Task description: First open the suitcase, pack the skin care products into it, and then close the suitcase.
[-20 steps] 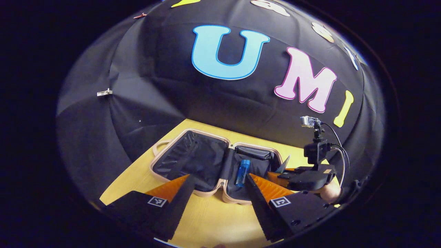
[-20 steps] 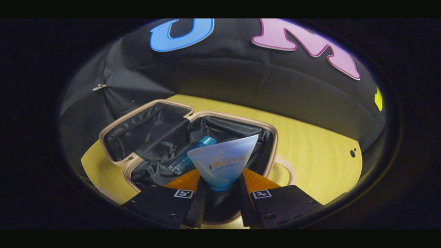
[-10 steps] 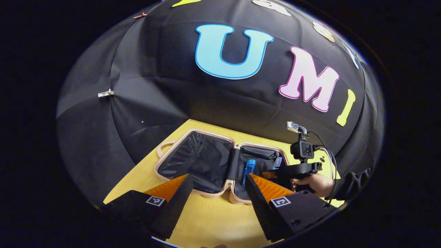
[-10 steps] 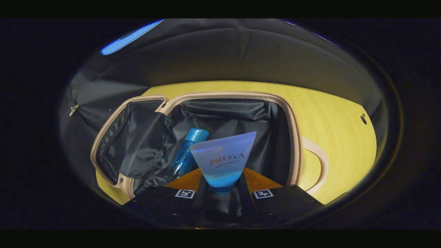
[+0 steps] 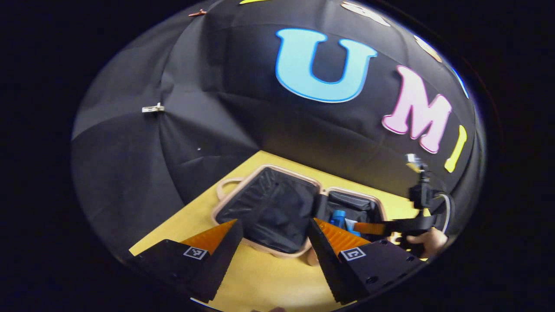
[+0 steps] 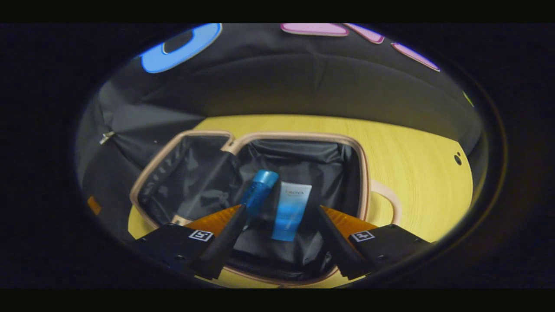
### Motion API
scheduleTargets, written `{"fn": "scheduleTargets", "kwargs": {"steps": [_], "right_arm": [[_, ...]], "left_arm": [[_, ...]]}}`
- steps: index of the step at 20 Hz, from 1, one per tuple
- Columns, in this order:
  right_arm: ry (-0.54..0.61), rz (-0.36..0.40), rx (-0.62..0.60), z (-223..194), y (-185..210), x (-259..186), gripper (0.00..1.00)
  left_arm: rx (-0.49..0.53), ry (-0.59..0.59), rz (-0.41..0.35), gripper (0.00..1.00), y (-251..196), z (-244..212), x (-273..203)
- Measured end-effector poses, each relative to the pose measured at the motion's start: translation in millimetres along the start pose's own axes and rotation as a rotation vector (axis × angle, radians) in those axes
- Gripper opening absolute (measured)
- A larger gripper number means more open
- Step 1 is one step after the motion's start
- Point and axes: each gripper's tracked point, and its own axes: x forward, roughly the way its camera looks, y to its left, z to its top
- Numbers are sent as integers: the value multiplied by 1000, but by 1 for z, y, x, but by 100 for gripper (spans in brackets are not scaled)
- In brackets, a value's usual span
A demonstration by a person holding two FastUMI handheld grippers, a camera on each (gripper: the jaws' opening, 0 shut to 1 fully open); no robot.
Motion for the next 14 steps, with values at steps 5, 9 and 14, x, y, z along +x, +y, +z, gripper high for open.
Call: {"fn": "scheduleTargets", "kwargs": {"steps": [5, 9, 14], "right_arm": [[-188, 24, -45, 10, 1, -79, 98], [-226, -4, -25, -14, -18, -126, 98], [-251, -83, -67, -35, -54, -172, 98]], "left_arm": [[-125, 13, 39, 96, 67, 28, 60], [-210, 91, 9, 95, 103, 37, 122], [-338, 211, 5, 92, 130, 14, 195]]}}
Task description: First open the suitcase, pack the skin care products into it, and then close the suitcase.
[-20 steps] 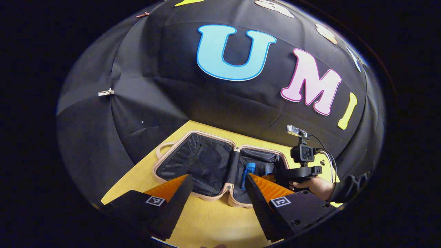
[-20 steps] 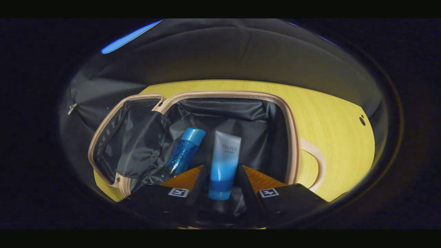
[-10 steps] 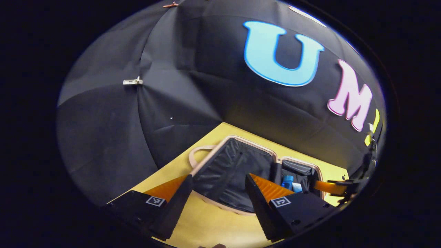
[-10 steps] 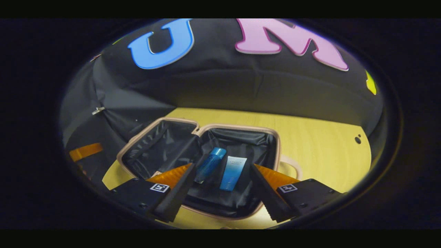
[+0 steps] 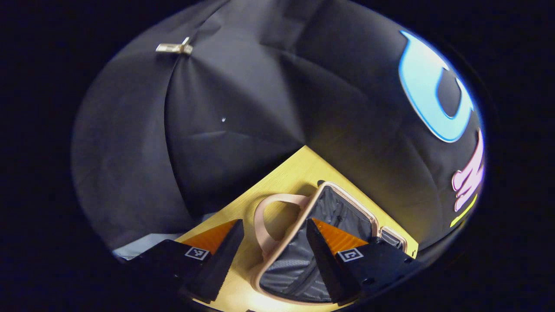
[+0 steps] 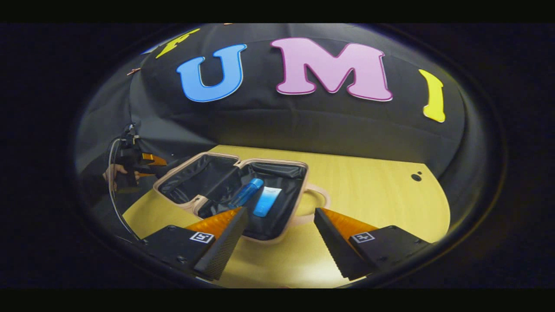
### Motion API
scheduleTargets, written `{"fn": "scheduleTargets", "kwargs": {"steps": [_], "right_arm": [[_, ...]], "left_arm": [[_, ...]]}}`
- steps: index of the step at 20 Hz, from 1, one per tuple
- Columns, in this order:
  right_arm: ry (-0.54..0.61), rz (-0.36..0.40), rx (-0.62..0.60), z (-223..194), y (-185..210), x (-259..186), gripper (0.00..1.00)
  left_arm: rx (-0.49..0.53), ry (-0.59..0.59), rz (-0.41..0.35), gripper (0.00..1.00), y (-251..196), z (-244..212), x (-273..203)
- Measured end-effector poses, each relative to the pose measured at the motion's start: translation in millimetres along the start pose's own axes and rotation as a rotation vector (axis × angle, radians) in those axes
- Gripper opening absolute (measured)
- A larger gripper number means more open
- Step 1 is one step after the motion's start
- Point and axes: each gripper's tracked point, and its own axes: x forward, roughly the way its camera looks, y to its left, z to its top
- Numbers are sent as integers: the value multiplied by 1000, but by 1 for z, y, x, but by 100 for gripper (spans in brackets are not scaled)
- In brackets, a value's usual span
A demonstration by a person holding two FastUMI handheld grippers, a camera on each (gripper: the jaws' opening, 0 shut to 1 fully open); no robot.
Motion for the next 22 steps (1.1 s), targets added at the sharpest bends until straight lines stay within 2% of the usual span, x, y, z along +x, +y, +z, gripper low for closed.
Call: {"fn": "scheduleTargets", "kwargs": {"steps": [1, 2, 3, 8, 10, 12, 16, 19, 22], "right_arm": [[10, -11, 9, -5, -5, -8, 98], [23, -22, 13, -11, -9, -15, 98], [35, -36, 11, -17, -15, -21, 98], [83, -55, -35, -45, -21, -39, 98], [86, -58, -30, -44, -25, -38, 98], [73, -65, -18, -38, -29, -37, 98], [45, -87, 4, -29, -41, -44, 98], [42, -91, 17, -31, -49, -52, 98], [32, -94, 34, -31, -58, -67, 98]], "left_arm": [[-15, 27, 8, 83, 4, -3, 11], [-39, 50, 7, 90, 8, -7, 19], [-70, 73, -10, 90, 5, -10, 26], [-185, 138, -70, 75, 3, -21, 45], [-216, 139, -20, 48, 14, -22, 47], [-236, 128, -29, 21, 9, -21, 40], [-65, 114, -7, 14, -5, -7, 15], [103, 70, -22, 9, -33, 19, -26], [243, 0, -83, 8, -85, 48, -85]]}}
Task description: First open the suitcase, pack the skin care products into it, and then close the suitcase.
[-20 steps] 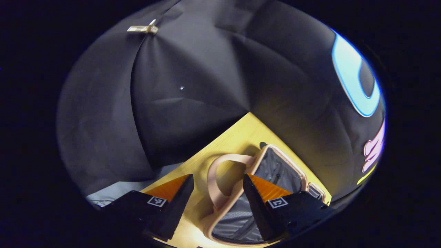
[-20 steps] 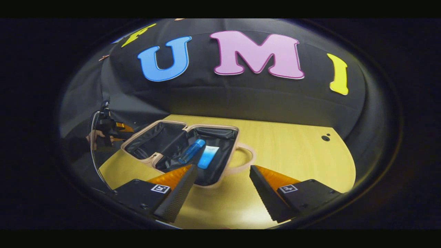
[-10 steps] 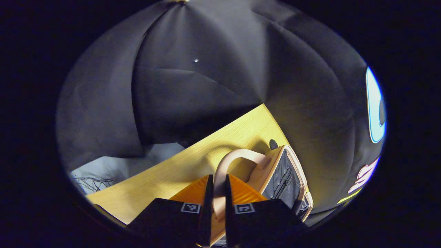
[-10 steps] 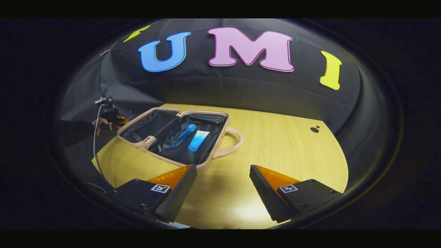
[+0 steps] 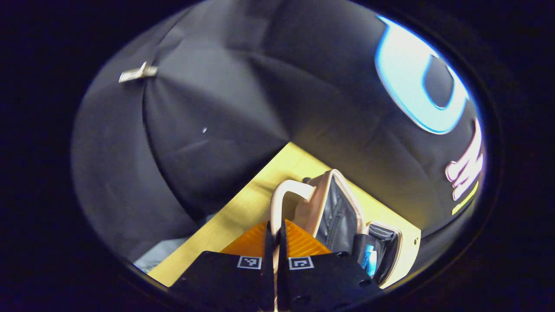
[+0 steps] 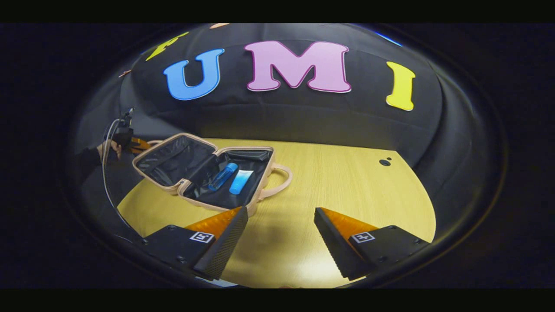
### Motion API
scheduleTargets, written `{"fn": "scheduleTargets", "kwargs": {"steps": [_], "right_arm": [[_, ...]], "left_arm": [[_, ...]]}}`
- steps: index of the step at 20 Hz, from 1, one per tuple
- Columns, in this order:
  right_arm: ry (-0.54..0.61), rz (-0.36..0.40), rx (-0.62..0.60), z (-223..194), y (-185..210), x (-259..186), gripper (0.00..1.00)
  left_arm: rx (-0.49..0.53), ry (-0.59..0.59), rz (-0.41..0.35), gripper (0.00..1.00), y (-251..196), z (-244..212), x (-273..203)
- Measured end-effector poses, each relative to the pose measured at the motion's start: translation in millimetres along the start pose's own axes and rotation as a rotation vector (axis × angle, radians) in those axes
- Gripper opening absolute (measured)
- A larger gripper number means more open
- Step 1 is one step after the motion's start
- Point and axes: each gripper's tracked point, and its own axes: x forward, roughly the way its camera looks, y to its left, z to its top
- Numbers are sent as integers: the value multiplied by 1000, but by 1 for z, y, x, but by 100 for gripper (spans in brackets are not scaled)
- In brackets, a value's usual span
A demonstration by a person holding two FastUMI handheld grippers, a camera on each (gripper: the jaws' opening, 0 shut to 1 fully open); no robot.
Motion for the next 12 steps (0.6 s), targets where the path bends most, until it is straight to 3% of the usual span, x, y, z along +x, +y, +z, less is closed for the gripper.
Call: {"fn": "scheduleTargets", "kwargs": {"steps": [2, 6, 9, 12], "right_arm": [[-21, -12, 14, 4, -11, -9, 98], [-73, -24, 24, 19, -28, -20, 98], [-108, -37, 49, 29, -42, -31, 98], [-139, -52, 76, 34, -59, -44, 98]], "left_arm": [[63, -43, -56, 8, -47, 21, -38], [182, -101, -164, 7, -152, 14, -88], [258, -105, -260, 7, -227, -11, -116], [257, -81, -341, 7, -302, -51, -120]]}}
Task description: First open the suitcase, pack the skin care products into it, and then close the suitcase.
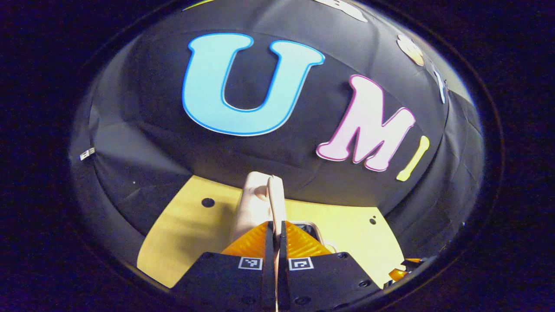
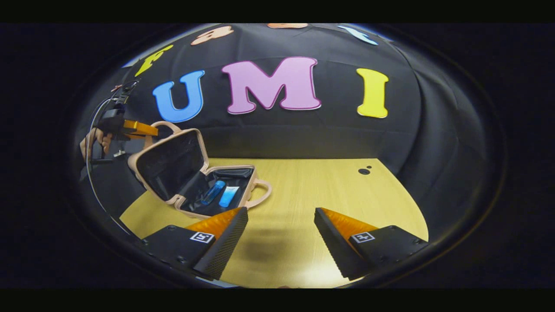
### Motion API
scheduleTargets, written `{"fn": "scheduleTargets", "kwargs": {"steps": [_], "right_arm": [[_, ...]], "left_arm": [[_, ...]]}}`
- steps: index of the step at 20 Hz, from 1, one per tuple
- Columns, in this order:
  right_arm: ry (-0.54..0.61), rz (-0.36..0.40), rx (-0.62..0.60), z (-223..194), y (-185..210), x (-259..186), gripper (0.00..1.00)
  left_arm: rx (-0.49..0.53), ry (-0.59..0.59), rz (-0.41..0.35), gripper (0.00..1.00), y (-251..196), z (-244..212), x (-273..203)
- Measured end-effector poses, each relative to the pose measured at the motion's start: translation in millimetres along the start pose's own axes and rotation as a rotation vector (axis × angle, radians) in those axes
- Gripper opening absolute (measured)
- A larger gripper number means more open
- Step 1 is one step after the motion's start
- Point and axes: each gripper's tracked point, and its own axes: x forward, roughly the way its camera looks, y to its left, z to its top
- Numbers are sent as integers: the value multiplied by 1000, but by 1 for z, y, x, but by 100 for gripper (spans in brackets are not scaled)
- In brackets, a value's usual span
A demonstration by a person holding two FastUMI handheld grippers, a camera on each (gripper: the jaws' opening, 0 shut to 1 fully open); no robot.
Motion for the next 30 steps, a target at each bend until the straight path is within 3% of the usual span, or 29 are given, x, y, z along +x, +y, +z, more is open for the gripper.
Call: {"fn": "scheduleTargets", "kwargs": {"steps": [8, 11, 15, 19, 20, 22, 26, 29, 30], "right_arm": [[-17, -35, 47, -1, -56, -22, 98], [-10, -38, 63, -3, -80, -29, 98], [-11, -31, 61, -1, -105, -35, 98], [-33, -4, 53, 9, -124, -39, 98], [-44, 0, 50, 13, -130, -40, 98], [-76, 7, 42, 24, -137, -39, 98], [-158, -54, 16, 58, -148, -42, 98], [-237, -123, 29, 89, -146, -61, 98], [-264, -133, 24, 96, -141, -69, 98]], "left_arm": [[-91, 129, -124, 8, -114, -103, 78], [-136, 204, -105, 10, -131, -155, 107], [46, 312, 9, 10, -138, -205, 128], [189, 327, 85, 14, -137, -189, 122], [183, 325, 96, 18, -135, -190, 120], [120, 301, 100, 34, -132, -189, 112], [-51, 139, -72, 62, -169, -145, 50], [-9, -28, -114, 90, -173, -97, -14], [13, -85, -109, 91, -169, -79, -38]]}}
